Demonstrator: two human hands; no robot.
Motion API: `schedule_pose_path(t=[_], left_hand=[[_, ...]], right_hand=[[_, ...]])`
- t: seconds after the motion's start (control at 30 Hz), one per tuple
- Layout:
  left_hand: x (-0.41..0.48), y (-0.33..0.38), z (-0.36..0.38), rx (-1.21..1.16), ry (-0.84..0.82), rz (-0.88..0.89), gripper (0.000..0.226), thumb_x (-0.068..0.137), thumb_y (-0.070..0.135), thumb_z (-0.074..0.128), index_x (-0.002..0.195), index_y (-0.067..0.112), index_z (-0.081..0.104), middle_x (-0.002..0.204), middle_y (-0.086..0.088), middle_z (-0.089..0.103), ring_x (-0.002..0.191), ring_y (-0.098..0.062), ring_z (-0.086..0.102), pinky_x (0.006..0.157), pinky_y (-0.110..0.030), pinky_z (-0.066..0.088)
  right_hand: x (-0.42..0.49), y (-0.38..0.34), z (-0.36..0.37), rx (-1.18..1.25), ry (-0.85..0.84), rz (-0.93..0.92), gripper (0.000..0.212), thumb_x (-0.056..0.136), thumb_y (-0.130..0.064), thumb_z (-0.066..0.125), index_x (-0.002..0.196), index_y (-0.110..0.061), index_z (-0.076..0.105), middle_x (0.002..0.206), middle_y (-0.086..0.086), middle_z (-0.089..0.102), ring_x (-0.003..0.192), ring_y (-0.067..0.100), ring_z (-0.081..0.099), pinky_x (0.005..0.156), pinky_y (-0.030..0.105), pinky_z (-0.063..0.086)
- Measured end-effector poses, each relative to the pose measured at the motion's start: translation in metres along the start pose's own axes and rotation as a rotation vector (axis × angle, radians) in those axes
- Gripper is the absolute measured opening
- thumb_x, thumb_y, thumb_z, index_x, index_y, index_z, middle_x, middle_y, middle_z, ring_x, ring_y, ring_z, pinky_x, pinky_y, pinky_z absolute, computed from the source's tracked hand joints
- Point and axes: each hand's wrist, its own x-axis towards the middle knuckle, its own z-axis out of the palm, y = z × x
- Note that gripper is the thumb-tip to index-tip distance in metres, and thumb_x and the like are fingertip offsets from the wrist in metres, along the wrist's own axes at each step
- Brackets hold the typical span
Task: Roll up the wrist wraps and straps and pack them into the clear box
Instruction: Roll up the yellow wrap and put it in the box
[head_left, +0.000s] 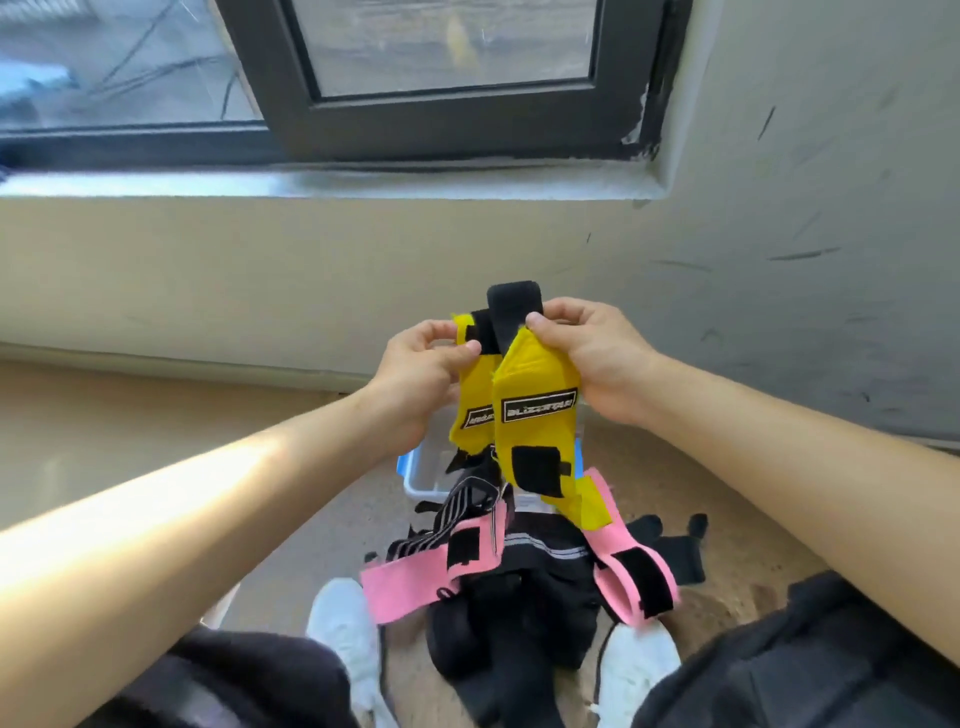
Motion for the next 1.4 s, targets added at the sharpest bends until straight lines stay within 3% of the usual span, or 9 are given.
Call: schedule_pose_path(t=[0.17, 0.37, 0.6, 0.7, 0.8, 0.97, 1.1, 1.27, 1.4], left_hand=[[0.000, -0.014, 0.006, -0.114, -0.020, -0.026, 0.027, 0.097, 0.006, 0.065, 0.123, 0.008, 0.057, 0.093, -0.007, 0.073, 0.073, -0.014, 0.072, 0.063, -0.029, 0.059], [0.011, -0.023, 0.009, -0.194, -0.053, -0.069, 0.033, 0.098, 0.007, 0.065, 0.129, 0.006, 0.055, 0.101, -0.004, 0.075, 0.084, -0.014, 0.073, 0.074, -0.030, 0.058], [0.022, -0.043, 0.016, -0.239, 0.000, -0.096, 0.023, 0.097, 0.008, 0.067, 0.118, 0.011, 0.058, 0.101, -0.005, 0.074, 0.092, -0.020, 0.070, 0.090, -0.039, 0.056], [0.026, -0.044, 0.011, -0.247, 0.019, -0.088, 0.024, 0.092, 0.011, 0.073, 0.113, 0.011, 0.060, 0.096, -0.003, 0.076, 0.086, -0.017, 0.072, 0.071, -0.028, 0.058], [0.029, -0.044, 0.006, -0.216, 0.012, -0.088, 0.021, 0.091, 0.010, 0.073, 0.110, 0.009, 0.062, 0.092, -0.004, 0.077, 0.076, -0.012, 0.073, 0.061, -0.022, 0.057], [0.030, -0.037, -0.003, -0.198, -0.024, -0.189, 0.021, 0.091, 0.017, 0.075, 0.108, 0.007, 0.071, 0.101, -0.012, 0.079, 0.082, -0.018, 0.076, 0.066, -0.026, 0.062], [0.029, -0.034, -0.010, -0.179, -0.024, -0.191, 0.012, 0.092, 0.015, 0.073, 0.102, 0.008, 0.074, 0.099, -0.013, 0.079, 0.082, -0.021, 0.075, 0.066, -0.027, 0.063], [0.027, -0.032, -0.009, -0.132, -0.063, -0.140, 0.031, 0.090, 0.017, 0.075, 0.117, 0.002, 0.068, 0.104, -0.016, 0.078, 0.088, -0.024, 0.076, 0.074, -0.033, 0.063], [0.022, -0.025, 0.001, -0.120, -0.036, -0.082, 0.020, 0.090, 0.015, 0.076, 0.105, 0.007, 0.067, 0.090, -0.010, 0.078, 0.077, -0.019, 0.077, 0.064, -0.029, 0.062]], right_hand=[[0.012, 0.014, 0.014, -0.093, 0.190, -0.182, 0.015, 0.096, -0.019, 0.069, 0.107, -0.009, 0.072, 0.088, -0.001, 0.070, 0.079, 0.008, 0.067, 0.068, 0.022, 0.057], [0.020, 0.025, 0.010, -0.229, 0.286, -0.253, 0.005, 0.092, -0.023, 0.075, 0.094, -0.019, 0.073, 0.084, -0.004, 0.068, 0.081, 0.010, 0.065, 0.074, 0.031, 0.057], [0.031, 0.045, 0.016, -0.382, 0.439, -0.161, 0.024, 0.086, -0.037, 0.080, 0.092, -0.017, 0.068, 0.084, -0.004, 0.066, 0.081, 0.010, 0.063, 0.073, 0.033, 0.055], [0.035, 0.046, 0.017, -0.316, 0.383, -0.025, 0.037, 0.082, -0.042, 0.083, 0.102, -0.017, 0.065, 0.097, 0.001, 0.069, 0.093, 0.017, 0.066, 0.078, 0.037, 0.058], [0.030, 0.044, 0.018, -0.079, 0.263, 0.003, 0.029, 0.088, -0.021, 0.079, 0.107, -0.009, 0.062, 0.092, 0.009, 0.075, 0.086, 0.021, 0.073, 0.073, 0.036, 0.061], [0.021, 0.054, 0.021, -0.081, 0.227, -0.057, 0.023, 0.088, -0.011, 0.078, 0.103, -0.012, 0.061, 0.077, 0.008, 0.074, 0.072, 0.019, 0.072, 0.067, 0.039, 0.060], [0.012, 0.062, 0.028, -0.176, 0.123, -0.068, 0.026, 0.088, -0.012, 0.078, 0.108, -0.003, 0.064, 0.098, 0.029, 0.071, 0.089, 0.040, 0.073, 0.083, 0.056, 0.059], [0.007, 0.053, 0.033, 0.009, 0.154, -0.019, 0.022, 0.091, -0.017, 0.075, 0.109, -0.006, 0.068, 0.097, 0.016, 0.078, 0.084, 0.026, 0.077, 0.069, 0.037, 0.063], [0.010, 0.042, 0.037, 0.080, 0.276, -0.025, 0.016, 0.091, -0.014, 0.075, 0.101, -0.004, 0.068, 0.095, 0.019, 0.077, 0.080, 0.024, 0.074, 0.075, 0.040, 0.062]])
